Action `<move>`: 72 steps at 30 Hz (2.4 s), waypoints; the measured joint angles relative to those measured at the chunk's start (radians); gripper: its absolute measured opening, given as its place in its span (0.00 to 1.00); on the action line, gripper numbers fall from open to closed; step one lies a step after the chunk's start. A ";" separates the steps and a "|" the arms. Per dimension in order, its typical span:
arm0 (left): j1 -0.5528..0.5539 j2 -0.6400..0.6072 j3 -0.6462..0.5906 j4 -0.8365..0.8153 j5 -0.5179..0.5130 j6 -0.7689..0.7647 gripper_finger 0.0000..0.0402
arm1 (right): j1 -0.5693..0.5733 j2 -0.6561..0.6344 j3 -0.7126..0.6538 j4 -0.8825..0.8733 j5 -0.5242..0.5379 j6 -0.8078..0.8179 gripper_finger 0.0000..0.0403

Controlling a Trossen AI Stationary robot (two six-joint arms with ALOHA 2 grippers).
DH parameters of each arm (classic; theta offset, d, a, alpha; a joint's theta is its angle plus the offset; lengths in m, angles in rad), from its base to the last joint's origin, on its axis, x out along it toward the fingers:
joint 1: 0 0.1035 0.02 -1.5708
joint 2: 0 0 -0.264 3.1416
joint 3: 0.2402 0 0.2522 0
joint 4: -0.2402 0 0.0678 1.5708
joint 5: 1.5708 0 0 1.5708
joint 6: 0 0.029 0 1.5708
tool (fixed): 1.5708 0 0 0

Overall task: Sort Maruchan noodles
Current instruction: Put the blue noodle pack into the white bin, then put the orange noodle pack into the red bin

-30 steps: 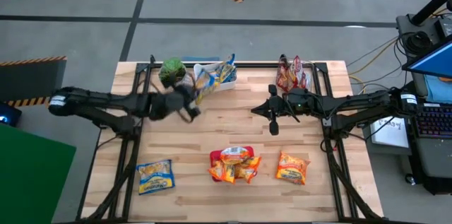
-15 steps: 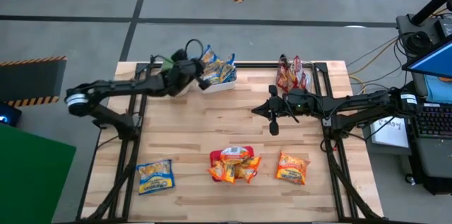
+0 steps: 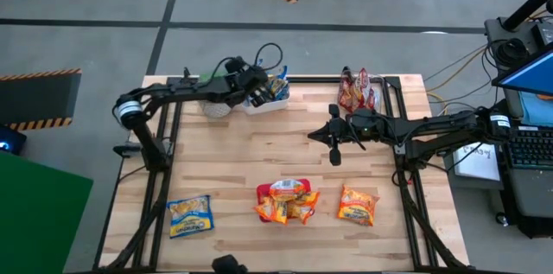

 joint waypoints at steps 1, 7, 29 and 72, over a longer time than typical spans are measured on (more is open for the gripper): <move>0.000 0.008 0.017 -0.034 -0.001 -0.018 0.00 | 0.000 0.000 0.000 -0.003 0.000 0.005 0.02; -0.001 0.041 0.072 -0.219 -0.009 -0.081 0.00 | 0.000 0.000 -0.004 -0.026 0.000 0.030 0.02; -0.054 -0.013 0.065 -0.297 -0.015 -0.161 0.37 | 0.000 0.000 -0.012 -0.020 0.000 0.078 0.02; -0.579 -0.496 -0.490 0.460 0.448 -0.058 0.31 | 0.294 -0.002 0.233 -0.925 -0.245 1.059 0.02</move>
